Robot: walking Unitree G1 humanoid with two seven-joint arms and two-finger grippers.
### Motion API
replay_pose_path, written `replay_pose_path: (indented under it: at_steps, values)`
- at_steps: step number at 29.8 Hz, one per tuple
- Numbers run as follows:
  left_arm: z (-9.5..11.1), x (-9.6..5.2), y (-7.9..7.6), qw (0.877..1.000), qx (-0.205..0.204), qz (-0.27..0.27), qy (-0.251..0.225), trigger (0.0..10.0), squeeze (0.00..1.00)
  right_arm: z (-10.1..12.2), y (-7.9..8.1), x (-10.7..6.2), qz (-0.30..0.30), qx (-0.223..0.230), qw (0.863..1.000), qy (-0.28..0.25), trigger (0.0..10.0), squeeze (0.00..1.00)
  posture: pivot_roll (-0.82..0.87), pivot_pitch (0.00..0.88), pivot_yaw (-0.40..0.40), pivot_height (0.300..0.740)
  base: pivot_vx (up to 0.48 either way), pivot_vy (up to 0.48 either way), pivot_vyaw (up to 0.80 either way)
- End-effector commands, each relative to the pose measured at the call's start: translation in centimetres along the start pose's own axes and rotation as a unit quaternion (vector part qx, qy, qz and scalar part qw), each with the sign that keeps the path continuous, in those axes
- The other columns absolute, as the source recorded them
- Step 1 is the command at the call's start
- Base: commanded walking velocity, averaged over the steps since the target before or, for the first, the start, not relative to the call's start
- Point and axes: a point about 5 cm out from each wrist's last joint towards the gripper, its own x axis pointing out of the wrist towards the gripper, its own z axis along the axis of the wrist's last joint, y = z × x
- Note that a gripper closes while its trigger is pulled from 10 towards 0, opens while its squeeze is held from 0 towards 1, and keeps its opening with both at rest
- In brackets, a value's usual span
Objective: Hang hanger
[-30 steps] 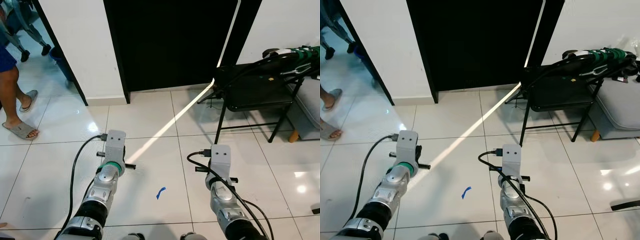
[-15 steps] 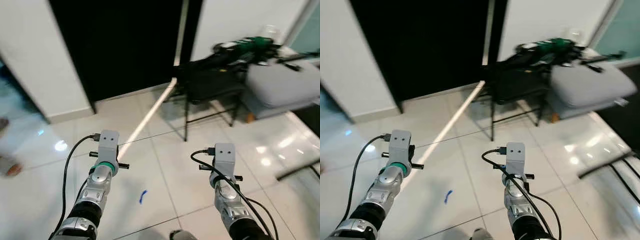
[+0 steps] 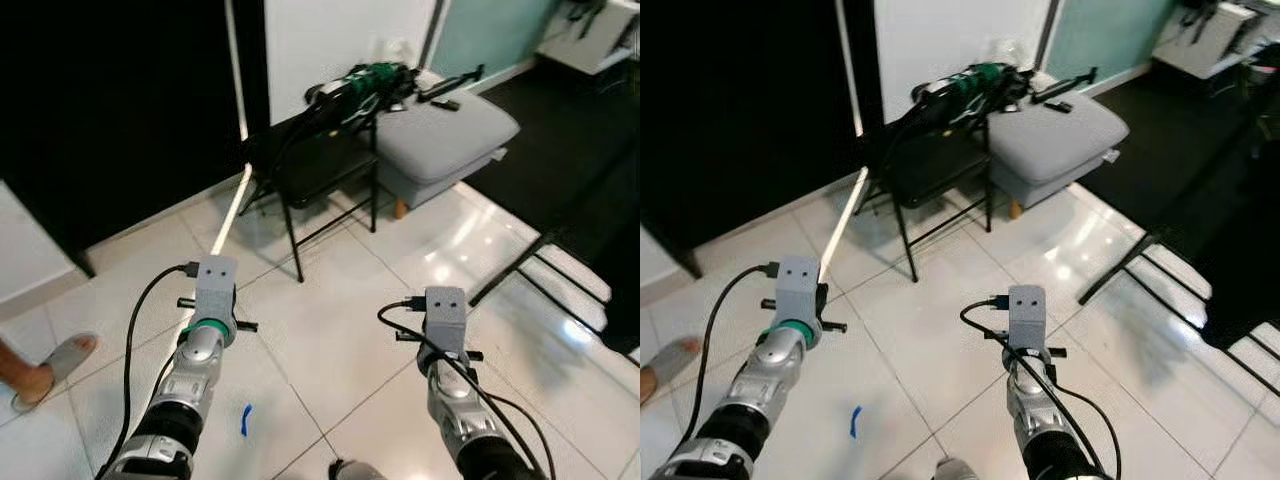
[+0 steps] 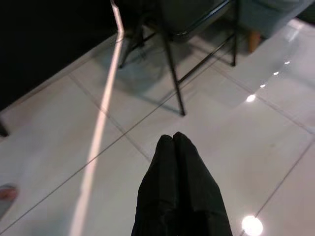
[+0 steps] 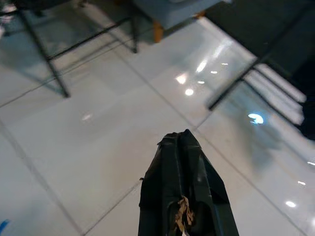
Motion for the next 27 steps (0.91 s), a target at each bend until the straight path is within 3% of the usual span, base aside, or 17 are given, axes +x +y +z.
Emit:
replay_pose_path:
  at_steps: [1, 18, 27]
  values:
    - [-1.1, -0.3, 0.6, 1.0, 0.005, 0.009, 0.018, 10.0, 0.0, -0.5, 0.3, -0.3, 0.003, 0.002, 1.0, 0.01, 10.0, 0.0, -0.01, 0.031, 0.052, 0.74, 0.0, 0.0, -0.8]
    - [-1.4, -0.6, 0.9, 1.0, 0.017, 0.017, 0.019, 10.0, 0.0, -0.9, 0.1, -0.5, -0.003, 0.002, 1.0, 0.017, 10.0, 0.0, 0.0, 0.031, 0.047, 0.74, 0.0, 0.0, -0.8]
    - [-0.3, -0.1, 1.4, 0.999, 0.026, 0.021, 0.005, 10.0, 0.0, -0.5, -0.2, -0.2, -0.009, 0.005, 1.0, 0.013, 10.0, 0.0, 0.01, 0.029, 0.047, 0.74, 0.0, 0.0, -0.8]
